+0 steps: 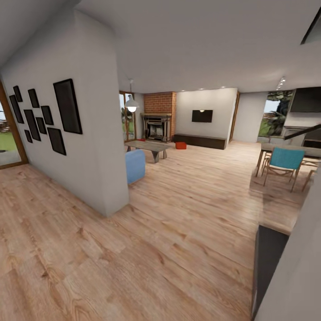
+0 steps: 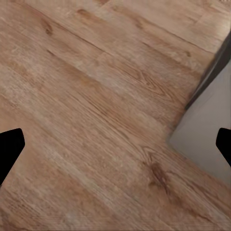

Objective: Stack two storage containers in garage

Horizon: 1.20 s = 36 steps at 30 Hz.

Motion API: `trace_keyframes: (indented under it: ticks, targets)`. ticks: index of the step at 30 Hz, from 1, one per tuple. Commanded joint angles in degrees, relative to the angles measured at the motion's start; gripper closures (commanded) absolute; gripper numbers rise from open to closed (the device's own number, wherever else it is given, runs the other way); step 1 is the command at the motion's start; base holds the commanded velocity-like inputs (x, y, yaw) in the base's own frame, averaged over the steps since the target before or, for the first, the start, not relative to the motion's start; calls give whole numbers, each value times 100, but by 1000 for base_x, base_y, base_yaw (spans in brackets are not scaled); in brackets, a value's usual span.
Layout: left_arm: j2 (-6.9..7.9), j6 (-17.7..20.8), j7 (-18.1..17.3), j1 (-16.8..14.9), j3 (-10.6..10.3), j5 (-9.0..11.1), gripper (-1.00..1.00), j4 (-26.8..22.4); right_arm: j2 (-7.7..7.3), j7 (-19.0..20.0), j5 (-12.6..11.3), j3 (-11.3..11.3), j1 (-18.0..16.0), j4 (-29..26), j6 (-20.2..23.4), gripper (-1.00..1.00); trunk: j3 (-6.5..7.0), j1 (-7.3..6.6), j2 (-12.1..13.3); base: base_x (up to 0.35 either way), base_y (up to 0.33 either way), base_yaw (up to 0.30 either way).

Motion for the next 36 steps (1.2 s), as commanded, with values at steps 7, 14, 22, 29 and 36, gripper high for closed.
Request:
trace_keyframes:
  ticks: [7, 14, 22, 29, 36]
  targets:
    - [2, -18, 7, -3, -9, 35, -100, 5, -1, -17, 9, 6, 2, -9, -4, -100, -5, 4, -3, 325, 0, 0]
    - [-1, -18, 9, -3, -7, 35, -100, 4, -1, -17, 9, 6, 2, -9, -4, -100, -5, 4, -3, 325, 0, 0]
    - [-1, -18, 9, -3, -7, 35, -100, 4, -1, -17, 9, 6, 2, -9, -4, -100, -5, 4, -3, 325, 0, 0]
    - [-7, -18, 19, -3, -7, 35, -100, 5, -1, -17, 9, 6, 2, -9, -4, -100, -5, 4, -3, 325, 0, 0]
    - [-10, -18, 26, -3, -7, 35, -100, 5, -1, -17, 9, 11, 2, -9, -4, -100, -5, 4, -3, 325, 0, 0]
